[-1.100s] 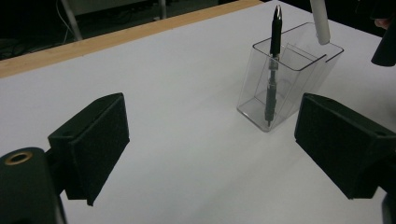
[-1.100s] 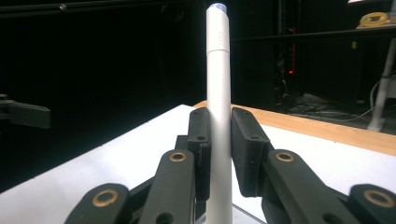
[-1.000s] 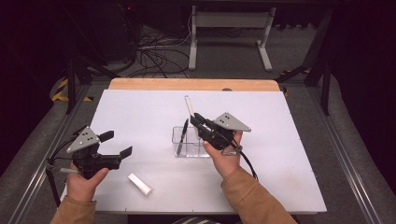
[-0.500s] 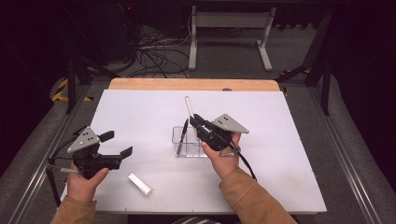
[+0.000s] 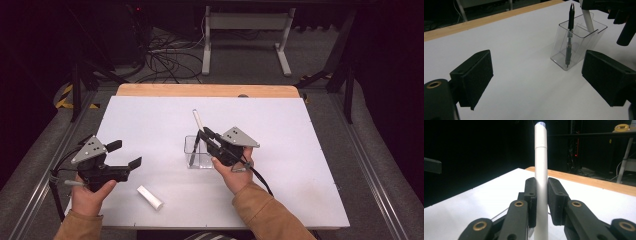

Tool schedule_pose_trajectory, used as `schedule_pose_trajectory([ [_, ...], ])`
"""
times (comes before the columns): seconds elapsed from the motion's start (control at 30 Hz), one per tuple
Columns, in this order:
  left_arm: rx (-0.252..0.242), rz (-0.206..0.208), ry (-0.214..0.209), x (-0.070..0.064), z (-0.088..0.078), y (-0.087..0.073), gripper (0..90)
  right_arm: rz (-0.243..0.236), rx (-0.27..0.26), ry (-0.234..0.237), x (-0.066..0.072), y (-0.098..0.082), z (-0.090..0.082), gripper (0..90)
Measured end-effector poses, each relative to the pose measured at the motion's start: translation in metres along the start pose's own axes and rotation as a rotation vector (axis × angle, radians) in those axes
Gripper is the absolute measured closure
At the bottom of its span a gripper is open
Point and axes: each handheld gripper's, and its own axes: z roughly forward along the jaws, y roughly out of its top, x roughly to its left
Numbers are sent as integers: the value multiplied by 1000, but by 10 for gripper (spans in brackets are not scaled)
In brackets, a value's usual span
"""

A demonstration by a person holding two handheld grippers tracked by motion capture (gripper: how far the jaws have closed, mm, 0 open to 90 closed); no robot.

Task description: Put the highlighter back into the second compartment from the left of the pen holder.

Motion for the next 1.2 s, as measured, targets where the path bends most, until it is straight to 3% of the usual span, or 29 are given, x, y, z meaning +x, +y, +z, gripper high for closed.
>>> schedule_pose_trajectory([
  [0.67,5,6,1,0,0,0,108,7,15,-6,-2,-12,-10,774],
  [0.87,5,5,2,0,0,0,108,36,6,6,-3,-7,-15,653],
  [0.97,5,6,2,0,0,0,108,15,-17,2,-2,-4,-17,535],
  [1.1,2,4,2,0,0,0,108,33,-21,40,-2,3,-19,402],
  [1.2,0,3,2,0,0,0,108,-23,-15,65,1,9,-21,350],
])
